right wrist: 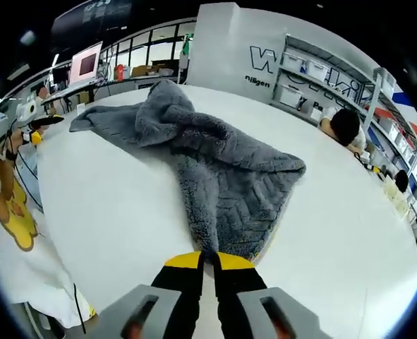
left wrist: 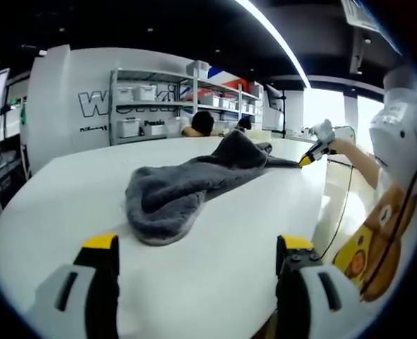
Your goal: Fold the towel on the table until its edges align and the towel forms a compact rectangular stack.
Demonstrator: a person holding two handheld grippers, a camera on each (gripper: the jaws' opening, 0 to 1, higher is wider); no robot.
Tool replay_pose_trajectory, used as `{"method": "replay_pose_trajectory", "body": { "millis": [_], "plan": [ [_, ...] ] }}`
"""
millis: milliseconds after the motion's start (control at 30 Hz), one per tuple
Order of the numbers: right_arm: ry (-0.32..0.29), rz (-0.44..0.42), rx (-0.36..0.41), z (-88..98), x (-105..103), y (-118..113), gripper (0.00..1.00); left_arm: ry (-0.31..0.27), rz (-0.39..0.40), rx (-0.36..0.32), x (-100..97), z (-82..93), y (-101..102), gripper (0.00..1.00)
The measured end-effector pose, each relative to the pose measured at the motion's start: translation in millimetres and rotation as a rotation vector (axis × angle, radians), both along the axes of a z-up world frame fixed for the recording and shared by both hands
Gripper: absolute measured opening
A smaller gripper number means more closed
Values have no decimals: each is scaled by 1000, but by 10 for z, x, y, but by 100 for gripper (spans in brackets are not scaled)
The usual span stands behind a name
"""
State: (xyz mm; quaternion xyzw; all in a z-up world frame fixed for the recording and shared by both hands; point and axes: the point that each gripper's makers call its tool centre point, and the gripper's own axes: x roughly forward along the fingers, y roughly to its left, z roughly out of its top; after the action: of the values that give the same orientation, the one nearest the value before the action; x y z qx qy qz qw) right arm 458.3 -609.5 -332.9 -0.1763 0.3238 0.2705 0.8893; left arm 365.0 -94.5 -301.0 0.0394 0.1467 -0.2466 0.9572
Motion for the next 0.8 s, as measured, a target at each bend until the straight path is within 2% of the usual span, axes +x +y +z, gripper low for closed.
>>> {"method": "replay_pose_trajectory", "body": {
  "millis": [400,700,800],
  "plan": [
    [-84,-17,27,242,-64,9,15,-1,-1,4,0,11,-14,97],
    [-143,33,84,380,-122,289,36,2,-3,6,10,6,-17,97],
    [-156,62,85,421,-136,401,38,3,-4,7,14,4,-19,97]
  ]
}}
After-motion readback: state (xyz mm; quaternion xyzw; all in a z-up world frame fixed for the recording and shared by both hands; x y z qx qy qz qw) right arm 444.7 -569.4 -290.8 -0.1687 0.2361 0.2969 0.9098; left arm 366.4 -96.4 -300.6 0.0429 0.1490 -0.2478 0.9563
